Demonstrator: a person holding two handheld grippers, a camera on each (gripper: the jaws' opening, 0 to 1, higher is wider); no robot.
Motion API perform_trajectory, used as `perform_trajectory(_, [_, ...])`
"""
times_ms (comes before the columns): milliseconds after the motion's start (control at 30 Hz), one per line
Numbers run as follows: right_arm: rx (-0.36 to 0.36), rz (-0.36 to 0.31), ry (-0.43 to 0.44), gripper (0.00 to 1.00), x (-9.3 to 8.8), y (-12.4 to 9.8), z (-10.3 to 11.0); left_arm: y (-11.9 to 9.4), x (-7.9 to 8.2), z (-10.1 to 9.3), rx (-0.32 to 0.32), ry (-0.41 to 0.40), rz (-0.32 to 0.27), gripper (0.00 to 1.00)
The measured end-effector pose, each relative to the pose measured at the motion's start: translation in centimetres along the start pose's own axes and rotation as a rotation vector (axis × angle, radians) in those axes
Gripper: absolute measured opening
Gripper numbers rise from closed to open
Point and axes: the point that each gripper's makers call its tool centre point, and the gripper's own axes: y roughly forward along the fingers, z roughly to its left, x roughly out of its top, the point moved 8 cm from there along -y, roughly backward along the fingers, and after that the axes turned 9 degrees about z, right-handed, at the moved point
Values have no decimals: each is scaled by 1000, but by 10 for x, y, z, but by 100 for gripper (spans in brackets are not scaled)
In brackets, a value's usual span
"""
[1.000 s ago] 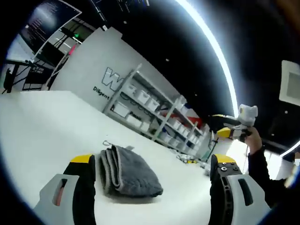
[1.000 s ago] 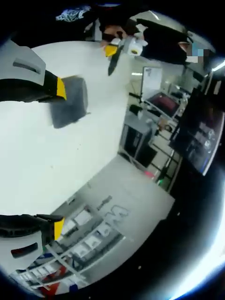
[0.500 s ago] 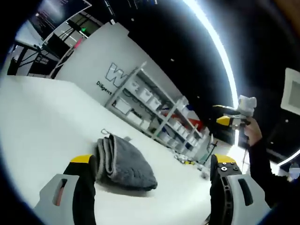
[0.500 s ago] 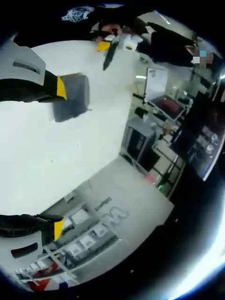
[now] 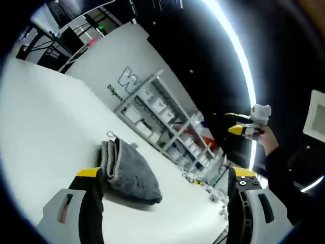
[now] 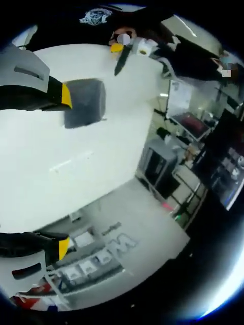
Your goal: Open the folded towel by lifting each exposed corner and separating the folded layers until the towel lies flat within the target outline without major curled edges
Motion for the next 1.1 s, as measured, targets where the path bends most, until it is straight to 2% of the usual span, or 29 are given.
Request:
perform_trajectory(200, [15,24,-44,100,14,1,-3,3,-6,-2,-15,-22,18,100])
perform_trajectory(300, [73,66,-71,100,20,2,-1,7,-14,0,-19,-40,37,100])
perform_trajectory(500, [82,74,-118,100,41,5,-3,11,-31,0,-28,-85,79,100])
perform_trajectory(633, [114,90,-154,100,54,8,1,16,-40,4,-26,-113,120,100])
perform_trajectory(733, [122,114,-185,100,63,13,5,18,-46,7,-25,-153,130,100])
perform_trajectory(900, [141,116,-223,100,79,18,16,21,-49,6,-19,-172,122,100])
perform_trajectory(1000, [153,117,-242,100,82,25,23,23,-44,10,-7,-161,71,100])
perform_trajectory(1100, [152,127,-258,100,82,32,30,28,-40,10,-5,-161,49,100])
